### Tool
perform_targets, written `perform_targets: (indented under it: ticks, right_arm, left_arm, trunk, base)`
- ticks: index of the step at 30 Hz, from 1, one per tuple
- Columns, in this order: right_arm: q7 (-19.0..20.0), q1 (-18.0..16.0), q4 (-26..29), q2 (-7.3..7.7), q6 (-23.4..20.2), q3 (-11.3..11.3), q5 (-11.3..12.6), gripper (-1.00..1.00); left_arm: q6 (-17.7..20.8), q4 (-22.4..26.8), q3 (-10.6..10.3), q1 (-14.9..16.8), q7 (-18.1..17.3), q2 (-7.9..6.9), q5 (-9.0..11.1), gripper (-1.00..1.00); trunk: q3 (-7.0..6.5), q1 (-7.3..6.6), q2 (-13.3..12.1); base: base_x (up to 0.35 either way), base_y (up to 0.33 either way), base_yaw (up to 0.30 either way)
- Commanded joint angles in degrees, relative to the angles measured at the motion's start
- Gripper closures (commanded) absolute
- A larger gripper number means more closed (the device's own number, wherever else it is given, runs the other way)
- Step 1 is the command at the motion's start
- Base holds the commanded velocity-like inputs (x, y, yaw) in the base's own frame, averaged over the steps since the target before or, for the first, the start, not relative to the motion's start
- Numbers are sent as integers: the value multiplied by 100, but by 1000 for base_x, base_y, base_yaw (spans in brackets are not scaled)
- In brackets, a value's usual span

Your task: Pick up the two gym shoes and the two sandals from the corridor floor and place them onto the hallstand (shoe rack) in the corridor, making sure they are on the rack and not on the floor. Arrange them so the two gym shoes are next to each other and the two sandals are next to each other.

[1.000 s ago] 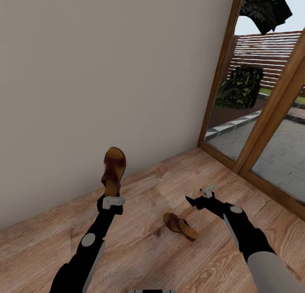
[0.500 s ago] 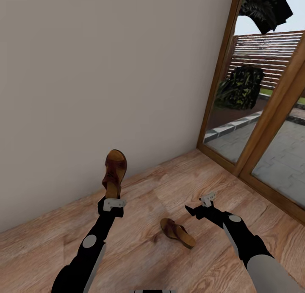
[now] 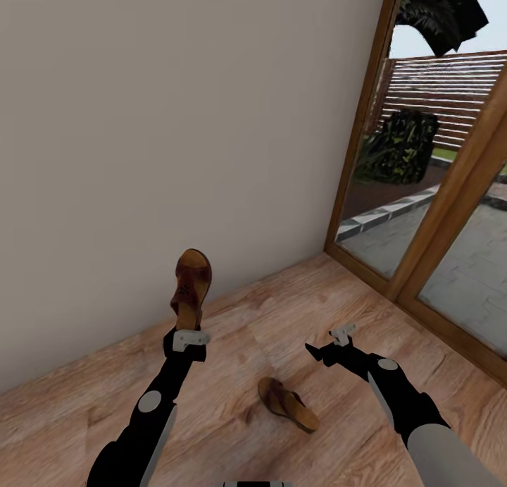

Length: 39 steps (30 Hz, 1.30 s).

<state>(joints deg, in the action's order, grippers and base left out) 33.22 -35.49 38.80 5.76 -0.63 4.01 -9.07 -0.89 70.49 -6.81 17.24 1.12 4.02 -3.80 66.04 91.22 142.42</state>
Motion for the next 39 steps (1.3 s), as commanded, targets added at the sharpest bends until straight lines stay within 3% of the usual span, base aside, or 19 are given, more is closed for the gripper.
perform_targets:
  ticks: [1,12,16,19,20,21,23,24,26,28,30,31,34,39]
  right_arm:
    - [41,-1,7,-4,-7,29,-51,-100]
    - [53,9,-3,2,-2,29,-53,-100]
    - [49,308,-80,-6,220,3,-94,-100]
    - [37,390,-363,-15,477,-436,-324,-100]
    - [31,403,-438,-5,538,-673,-432,-100]
    - [30,406,-453,-1,547,-707,-447,-100]
    - [29,411,-475,2,560,-755,-469,-100]
    - [28,417,-503,4,569,-815,-497,-100]
    - [27,418,-510,7,570,-831,-507,-100]
    - [31,426,-525,20,565,-845,-519,-100]
    - [34,428,-519,21,559,-850,-517,-100]
    - [29,429,-516,27,552,-845,-510,-100]
    - [28,429,-496,32,548,-842,-503,-100]
    - [27,429,-486,15,547,-842,-499,-100]
  left_arm:
    - [-8,2,-2,2,3,1,-60,100]
    - [-1,25,-9,7,-3,2,-60,100]
    - [32,69,-43,9,-7,1,-68,100]
    - [90,160,-157,56,-16,58,-67,100]
    - [197,205,-227,95,-21,144,-68,100]
    - [252,213,-237,116,-21,166,-68,100]
    - [401,227,-252,196,-22,207,-67,100]
    - [844,243,-271,520,-25,254,-63,100]
    - [1015,247,-278,667,-26,271,-62,100]
    - [1235,253,-296,1017,-29,322,-61,100]
    - [1307,310,-437,1158,-27,347,-88,100]
    - [1342,387,-732,1199,-18,340,-125,100]
    - [1347,418,-832,1206,-16,334,-117,100]
    - [1345,385,-870,1187,-45,320,-69,100]
  trunk:
    - [5,1,2]
    - [5,1,2]
    - [5,1,2]
    - [5,1,2]
    - [5,1,2]
    - [5,1,2]
    - [5,1,2]
    - [5,1,2]
    - [5,1,2]
    - [5,1,2]
    - [5,1,2]
    - [5,1,2]
    - [5,1,2]
    - [132,53,86]
  base:
    - [183,-93,0]
    - [50,-22,0]
    - [1,-1,0]
    - [0,0,0]
    - [0,0,0]
    - [0,0,0]
    - [0,0,0]
    - [0,0,0]
    - [0,0,0]
    - [0,0,0]
    - [0,0,0]
    - [0,0,0]
    - [0,0,0]
    - [0,0,0]
